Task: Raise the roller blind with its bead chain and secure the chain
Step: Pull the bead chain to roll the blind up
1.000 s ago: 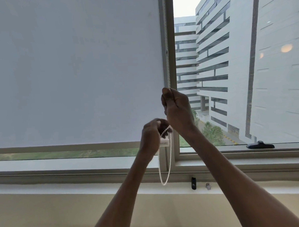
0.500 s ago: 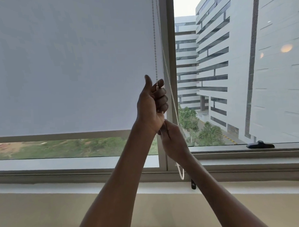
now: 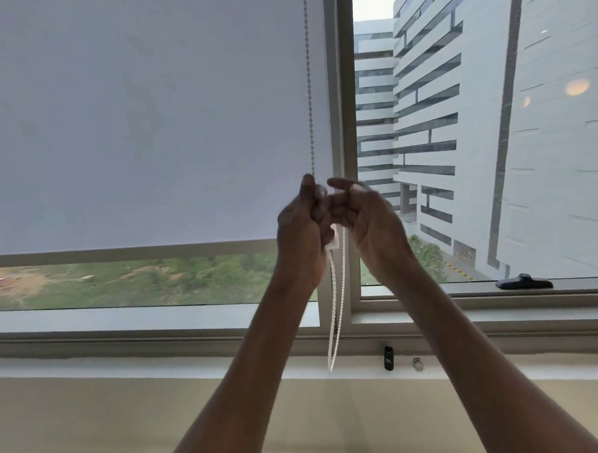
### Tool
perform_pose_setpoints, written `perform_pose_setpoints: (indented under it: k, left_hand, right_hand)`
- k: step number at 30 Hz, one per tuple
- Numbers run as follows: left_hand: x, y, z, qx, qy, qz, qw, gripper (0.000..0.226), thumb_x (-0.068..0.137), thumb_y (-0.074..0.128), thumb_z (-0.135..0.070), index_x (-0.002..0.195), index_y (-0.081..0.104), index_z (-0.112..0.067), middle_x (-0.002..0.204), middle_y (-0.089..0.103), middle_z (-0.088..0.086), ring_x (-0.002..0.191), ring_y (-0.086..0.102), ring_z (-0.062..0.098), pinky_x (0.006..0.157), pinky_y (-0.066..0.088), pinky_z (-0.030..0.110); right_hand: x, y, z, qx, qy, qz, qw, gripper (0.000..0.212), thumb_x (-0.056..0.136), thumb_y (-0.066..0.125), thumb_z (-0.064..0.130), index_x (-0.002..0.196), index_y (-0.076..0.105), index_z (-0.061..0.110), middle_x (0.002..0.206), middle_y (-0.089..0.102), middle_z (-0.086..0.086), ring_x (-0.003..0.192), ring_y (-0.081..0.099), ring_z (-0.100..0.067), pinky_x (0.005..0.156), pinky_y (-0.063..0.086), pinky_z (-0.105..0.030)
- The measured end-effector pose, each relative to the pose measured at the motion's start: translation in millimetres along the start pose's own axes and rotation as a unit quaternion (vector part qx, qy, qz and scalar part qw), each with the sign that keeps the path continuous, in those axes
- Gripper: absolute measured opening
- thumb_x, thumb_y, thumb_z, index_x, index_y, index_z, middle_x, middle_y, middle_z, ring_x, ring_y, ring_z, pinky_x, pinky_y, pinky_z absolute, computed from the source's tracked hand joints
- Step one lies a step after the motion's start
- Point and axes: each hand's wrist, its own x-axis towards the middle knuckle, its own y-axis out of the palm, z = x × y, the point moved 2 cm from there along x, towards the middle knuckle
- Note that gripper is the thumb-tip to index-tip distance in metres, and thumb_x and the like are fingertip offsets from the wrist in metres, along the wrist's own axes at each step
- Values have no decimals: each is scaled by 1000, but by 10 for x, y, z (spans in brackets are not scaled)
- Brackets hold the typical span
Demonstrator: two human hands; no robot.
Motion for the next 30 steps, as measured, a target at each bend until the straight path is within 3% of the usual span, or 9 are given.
perform_pose_setpoints:
  k: [3, 5, 7, 9, 17, 20, 22, 27, 30]
  left_hand:
    - [-227, -72, 322, 51, -17, -15, 998, 44, 101, 46, -38, 60, 57, -25, 43, 34, -12, 33, 24, 2, 33, 23, 16]
    - [-338, -86, 479, 60, -37, -15, 997, 46, 100, 47, -39, 57, 57, -26, 43, 33, -13, 34, 24, 1, 33, 22, 16]
    - [-383, -82, 547, 50, -48, -20, 997, 49, 99, 48, -38, 52, 54, -27, 43, 31, -13, 34, 22, 1, 33, 21, 16]
    - [-380, -81, 559, 54, -40, -22, 997, 52, 101, 47, -36, 49, 51, -28, 41, 30, -13, 33, 22, 2, 34, 22, 16]
    - [-310, -150, 539, 154, -14, -19, 988, 48, 102, 44, -36, 57, 48, -22, 47, 31, -4, 40, 23, 6, 41, 21, 21]
    - [-228, -169, 499, 180, -56, 13, 982, 50, 103, 38, -41, 62, 57, -19, 51, 49, -6, 47, 38, 7, 49, 30, 22]
    - [-129, -164, 400, 199, -93, 8, 975, 56, 104, 29, -47, 85, 71, -15, 71, 67, 1, 61, 56, 10, 63, 41, 29]
    - [213, 23, -120, 12, -126, 56, 990, 68, 103, 17, -52, 122, 60, -3, 99, 73, 10, 90, 68, 18, 80, 52, 29]
    - [287, 203, -327, -27, -136, 97, 986, 64, 101, 23, -55, 118, 62, -7, 90, 72, 2, 75, 61, 15, 65, 44, 27]
  right_hand:
    - [194, 121, 209, 44, 25, 23, 998, 36, 103, 33, 27, 119, 54, 2, 88, 68, -14, 73, 61, -24, 70, 48, -33]
    - [280, 208, 268, 59, 51, 20, 997, 38, 104, 33, 30, 117, 57, 3, 78, 65, -11, 61, 56, -21, 58, 45, -32]
    - [316, 258, 258, 69, 71, -13, 995, 37, 105, 36, 32, 104, 63, 7, 57, 49, 2, 43, 35, -11, 42, 29, -24]
    - [308, 270, 214, 94, 70, -39, 992, 36, 105, 37, 31, 89, 63, 12, 48, 32, 8, 37, 19, -6, 36, 17, -18]
    - [322, 279, 173, 38, 16, -57, 997, 38, 104, 38, 23, 70, 54, 20, 43, 30, 9, 32, 17, -6, 35, 17, -13]
    - [295, 269, 187, -2, -21, -71, 997, 39, 101, 41, 22, 65, 54, 21, 43, 32, 9, 32, 20, -6, 37, 19, -13]
    - [262, 269, 194, -10, -43, -79, 996, 39, 101, 43, 23, 63, 54, 22, 42, 32, 9, 32, 21, -6, 38, 21, -14]
    - [-22, 237, 4, -95, -60, -102, 988, 36, 100, 43, 22, 68, 52, 7, 48, 38, 1, 35, 28, -9, 36, 20, -23]
    - [-204, 215, -178, -108, -32, -100, 989, 39, 103, 42, 22, 69, 48, 6, 52, 31, -6, 37, 24, -12, 36, 17, -27]
